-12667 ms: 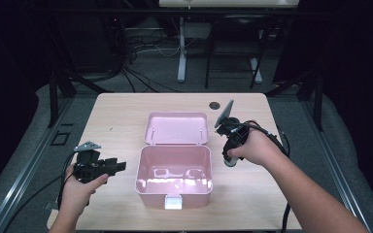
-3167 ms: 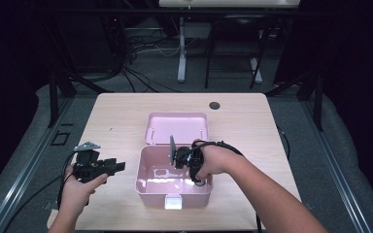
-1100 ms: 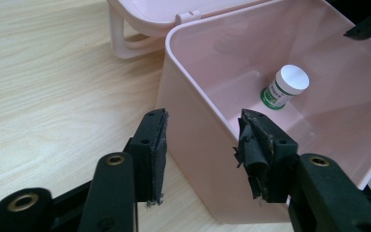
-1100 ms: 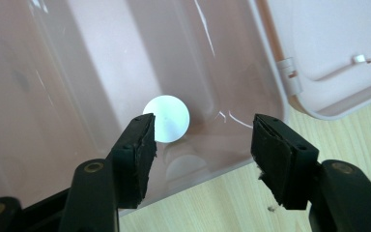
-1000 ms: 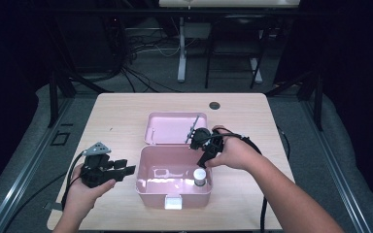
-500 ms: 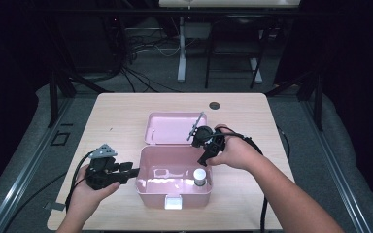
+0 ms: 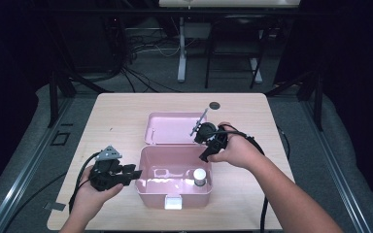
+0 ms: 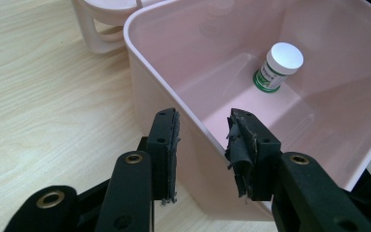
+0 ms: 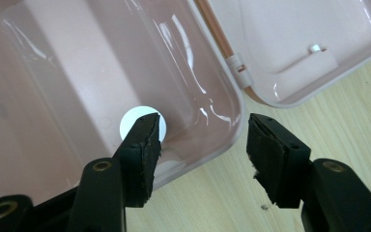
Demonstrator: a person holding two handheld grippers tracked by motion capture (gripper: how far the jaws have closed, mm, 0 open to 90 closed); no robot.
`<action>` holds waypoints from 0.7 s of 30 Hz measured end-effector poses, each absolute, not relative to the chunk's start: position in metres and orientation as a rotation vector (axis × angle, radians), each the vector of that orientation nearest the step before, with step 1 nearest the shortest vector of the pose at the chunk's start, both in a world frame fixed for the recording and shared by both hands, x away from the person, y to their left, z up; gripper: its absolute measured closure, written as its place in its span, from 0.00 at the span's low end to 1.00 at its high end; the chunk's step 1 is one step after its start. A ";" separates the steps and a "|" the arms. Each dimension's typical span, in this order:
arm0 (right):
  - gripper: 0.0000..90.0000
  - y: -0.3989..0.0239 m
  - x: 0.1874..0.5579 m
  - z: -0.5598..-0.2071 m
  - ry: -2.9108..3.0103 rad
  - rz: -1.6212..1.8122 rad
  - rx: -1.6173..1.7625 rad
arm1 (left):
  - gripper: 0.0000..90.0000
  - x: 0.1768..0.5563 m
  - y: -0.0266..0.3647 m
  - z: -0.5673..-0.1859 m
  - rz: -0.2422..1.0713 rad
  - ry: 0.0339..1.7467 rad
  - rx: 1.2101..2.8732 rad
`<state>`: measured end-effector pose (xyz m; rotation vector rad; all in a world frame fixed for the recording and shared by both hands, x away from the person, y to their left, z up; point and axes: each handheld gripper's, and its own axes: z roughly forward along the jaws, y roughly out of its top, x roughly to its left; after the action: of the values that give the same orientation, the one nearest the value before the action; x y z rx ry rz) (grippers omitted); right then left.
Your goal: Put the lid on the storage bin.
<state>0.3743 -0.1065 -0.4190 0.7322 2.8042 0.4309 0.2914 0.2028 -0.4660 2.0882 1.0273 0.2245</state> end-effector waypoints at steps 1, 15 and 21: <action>0.51 -0.107 0.375 -0.419 2.800 0.430 0.740 | 0.70 0.291 0.202 -0.467 0.227 1.028 2.084; 0.51 -0.115 0.384 -0.415 2.732 0.459 0.847 | 0.72 0.291 0.198 -0.469 0.224 1.019 2.106; 0.52 -0.119 0.390 -0.413 2.698 0.482 0.919 | 0.72 0.291 0.199 -0.469 0.217 1.018 2.108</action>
<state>0.3903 -0.1192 -0.4129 0.9185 2.6978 0.4823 0.2913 0.1990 -0.4692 2.1077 1.0175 0.2171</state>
